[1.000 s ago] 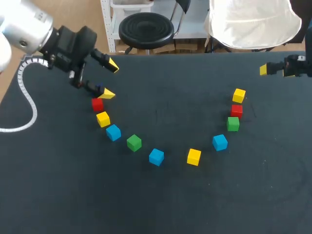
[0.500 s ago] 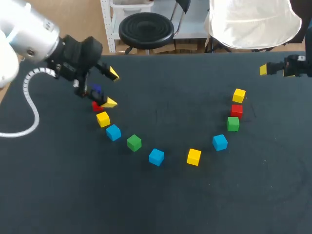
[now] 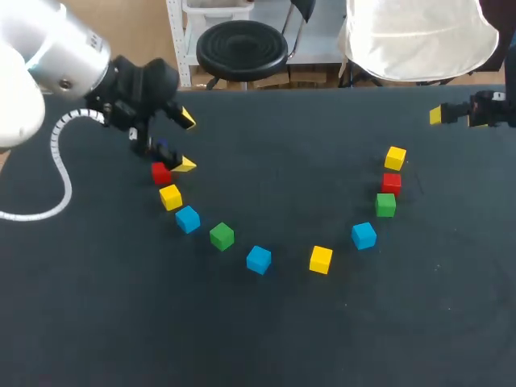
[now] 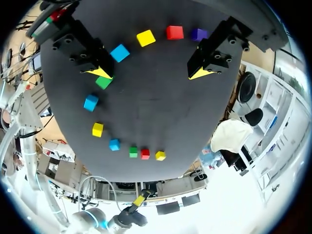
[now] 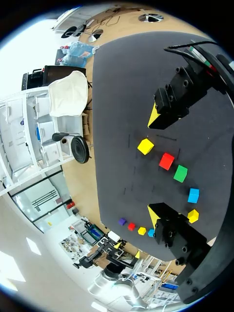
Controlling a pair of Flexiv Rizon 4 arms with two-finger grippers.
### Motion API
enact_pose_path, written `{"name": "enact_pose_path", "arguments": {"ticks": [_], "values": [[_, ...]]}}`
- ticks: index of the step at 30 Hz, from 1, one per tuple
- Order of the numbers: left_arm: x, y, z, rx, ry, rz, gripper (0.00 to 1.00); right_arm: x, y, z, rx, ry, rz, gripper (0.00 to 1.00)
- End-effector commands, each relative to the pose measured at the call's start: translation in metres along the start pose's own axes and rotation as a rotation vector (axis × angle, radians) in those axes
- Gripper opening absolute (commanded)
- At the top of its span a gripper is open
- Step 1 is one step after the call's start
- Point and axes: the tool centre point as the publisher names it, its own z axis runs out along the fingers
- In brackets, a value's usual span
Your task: Place the blue cubes, place green cubes on the blue cubes, place the yellow cubes on the green cubes, then place the red cubes on the yellow cubes, and place purple cube on the red cubes.
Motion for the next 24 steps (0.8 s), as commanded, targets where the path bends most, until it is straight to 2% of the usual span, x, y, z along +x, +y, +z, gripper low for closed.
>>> {"name": "enact_pose_path", "arguments": {"ticks": [1, 2, 3, 16, 18, 20, 22, 24], "values": [[0.000, 0.013, 0.001, 0.010, 0.014, -0.008, 1.00, 0.000, 0.001, 0.000, 0.005, -0.001, 0.001, 1.00], [0.000, 0.014, 0.000, 0.003, 0.009, -0.023, 1.00, 0.000, 0.001, 0.000, 0.005, -0.001, 0.001, 1.00], [0.000, 0.015, -0.002, 0.005, -0.029, -0.035, 1.00, 0.000, 0.001, 0.000, 0.005, -0.001, 0.001, 1.00], [0.000, 0.015, -0.002, 0.005, -0.029, -0.035, 1.00, 0.000, 0.001, 0.000, 0.005, -0.001, 0.001, 1.00], [0.000, 0.015, -0.002, 0.005, -0.029, -0.035, 1.00, -0.013, 0.032, 0.017, -0.071, 0.126, -0.158, 1.00], [0.000, 0.015, -0.002, 0.005, -0.029, -0.035, 1.00, -0.014, 0.055, 0.032, -0.120, 0.227, -0.281, 1.00], [0.000, 0.015, -0.002, 0.005, -0.029, -0.035, 1.00, -0.011, 0.070, 0.042, -0.203, 0.250, -0.321, 1.00], [0.000, 0.015, -0.002, 0.005, -0.029, -0.035, 1.00, -0.005, 0.082, 0.053, -0.249, 0.311, -0.358, 1.00]]}}
